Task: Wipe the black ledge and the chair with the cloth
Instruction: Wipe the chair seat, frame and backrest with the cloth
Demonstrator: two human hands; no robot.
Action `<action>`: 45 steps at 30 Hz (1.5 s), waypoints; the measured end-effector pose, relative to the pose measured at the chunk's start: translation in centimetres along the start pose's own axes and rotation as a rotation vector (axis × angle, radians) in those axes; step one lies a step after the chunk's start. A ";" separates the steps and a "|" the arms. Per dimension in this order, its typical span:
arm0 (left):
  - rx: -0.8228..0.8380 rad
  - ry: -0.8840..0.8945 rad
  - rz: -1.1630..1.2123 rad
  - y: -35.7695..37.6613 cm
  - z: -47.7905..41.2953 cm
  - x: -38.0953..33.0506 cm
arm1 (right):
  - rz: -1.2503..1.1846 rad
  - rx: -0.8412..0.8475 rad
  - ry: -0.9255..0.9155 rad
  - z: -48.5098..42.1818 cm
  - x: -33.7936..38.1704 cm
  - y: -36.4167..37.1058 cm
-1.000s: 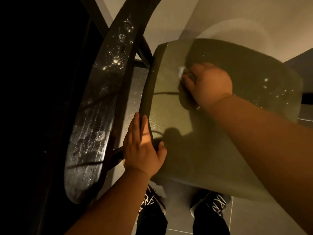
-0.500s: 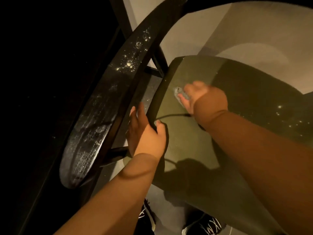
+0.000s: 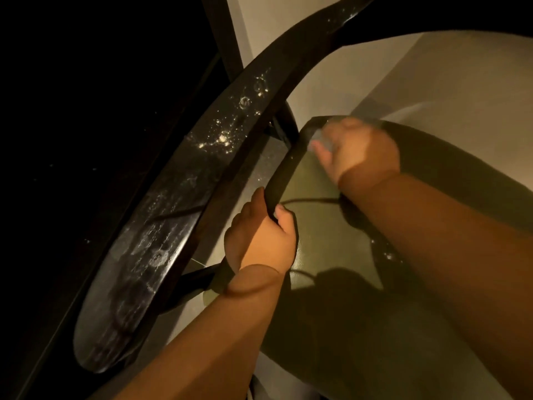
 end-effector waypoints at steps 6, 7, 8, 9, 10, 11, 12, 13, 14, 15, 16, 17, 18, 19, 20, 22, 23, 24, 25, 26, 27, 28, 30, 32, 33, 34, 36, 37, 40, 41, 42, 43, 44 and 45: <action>0.007 -0.038 0.057 0.5 -0.2 0.4 | -0.372 0.068 -0.202 2.4 6.7 2.2; 0.003 -0.041 0.055 0.4 -0.3 0.4 | -0.260 0.147 -0.265 1.4 6.3 1.5; 0.006 -0.045 0.049 0.5 -0.2 0.5 | -0.182 0.181 -0.274 0.1 5.0 1.1; 0.014 -0.050 0.042 0.6 -0.1 0.5 | -0.115 0.215 -0.207 -1.4 3.3 0.8; 0.015 -0.053 0.036 0.6 -0.1 0.5 | -0.062 0.190 -0.118 -2.9 1.3 0.2; 0.014 -0.057 0.031 0.6 -0.1 0.6 | -0.054 0.150 0.032 -3.9 -0.7 -0.6; 0.017 -0.061 0.024 0.7 -0.2 0.6 | -0.087 0.097 0.113 -4.2 -1.4 -0.7; 0.023 -0.063 0.018 0.7 -0.2 0.6 | -0.126 0.119 0.150 -4.0 -1.3 -1.0; 0.032 -0.062 0.016 0.9 -0.3 0.6 | -0.175 0.157 0.132 -3.5 -0.5 -0.4; 0.041 -0.062 0.019 1.0 -0.3 0.6 | -0.255 0.184 0.076 -2.6 0.9 -0.1; 0.048 -0.064 0.022 1.0 -0.4 0.7 | -0.310 0.172 -0.033 -1.2 3.0 0.0; 0.049 -0.069 0.021 1.1 -0.5 0.8 | -0.369 0.166 -0.094 0.1 4.7 0.3; 0.044 -0.072 0.020 1.1 -0.5 0.9 | -0.436 0.150 -0.128 0.9 5.5 0.6; 0.038 -0.070 0.019 1.2 -0.5 0.9 | -0.416 0.117 -0.167 1.0 5.6 0.2; 0.034 -0.065 0.021 1.2 -0.5 0.9 | -0.356 0.129 -0.172 0.3 4.8 0.2; 0.039 -0.063 0.025 1.4 -0.5 0.9 | -0.253 0.219 -0.050 -2.0 1.9 -0.1; 0.042 -0.070 0.029 1.4 -0.5 1.1 | -0.187 0.228 0.024 -3.2 0.5 -0.5; 0.047 -0.077 0.035 1.4 -0.6 1.2 | -0.130 0.209 0.083 -4.3 -0.6 -0.2; 0.053 -0.078 0.039 1.5 -0.6 1.2 | -0.098 0.190 0.155 -4.8 -1.5 -0.3; 0.059 -0.074 0.038 1.6 -0.5 1.2 | -0.099 0.143 0.218 -5.0 -1.9 -0.4; 0.059 -0.067 0.035 1.5 -0.5 1.2 | -0.124 0.142 0.268 -4.7 -1.9 -0.2; 0.057 -0.065 0.032 1.4 -0.5 1.1 | -0.167 0.149 0.280 -4.2 -1.7 0.1; 0.060 -0.072 0.036 1.3 -0.5 1.0 | -0.245 0.180 0.233 -1.9 -0.6 0.3; 0.067 -0.078 0.045 1.4 -0.4 1.0 | -0.295 0.107 0.108 0.4 1.1 -0.3; 0.070 -0.079 0.046 1.4 -0.4 1.0 | -0.289 0.076 0.041 0.8 1.5 -0.6; 0.073 -0.080 0.044 1.4 -0.5 1.1 | -0.250 0.099 -0.026 0.5 1.1 -0.2; 0.074 -0.079 0.038 1.5 -0.5 1.2 | -0.109 0.250 -0.026 -2.2 -0.7 0.2; 0.074 -0.076 0.036 1.6 -0.5 1.2 | -0.073 0.261 0.059 -3.7 -2.1 0.0; 0.061 -0.079 0.040 1.4 -0.4 1.0 | -0.062 0.179 0.318 -6.2 -6.0 -0.1; 0.049 -0.080 0.042 1.3 -0.3 1.0 | -0.093 0.142 0.372 -5.8 -6.3 -0.4; 0.043 -0.078 0.043 1.2 -0.3 0.9 | -0.132 0.121 0.406 -5.1 -6.2 -0.7; 0.042 -0.071 0.046 1.1 -0.2 0.8 | -0.175 0.117 0.414 -3.7 -5.4 -0.9; 0.042 -0.060 0.053 1.0 -0.2 0.7 | -0.222 0.109 0.396 -1.9 -4.4 -1.0; 0.039 -0.046 0.060 0.9 -0.2 0.6 | -0.265 0.073 0.344 -0.1 -2.9 -1.1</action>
Point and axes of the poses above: each hand's wrist, its own z-axis away from the middle knuckle, its own y-axis out of the palm, x = y × z, the point moved 6 cm from there along -z, towards the middle knuckle, and after that the axes turned 8 degrees about -y, right-handed, at the moved point
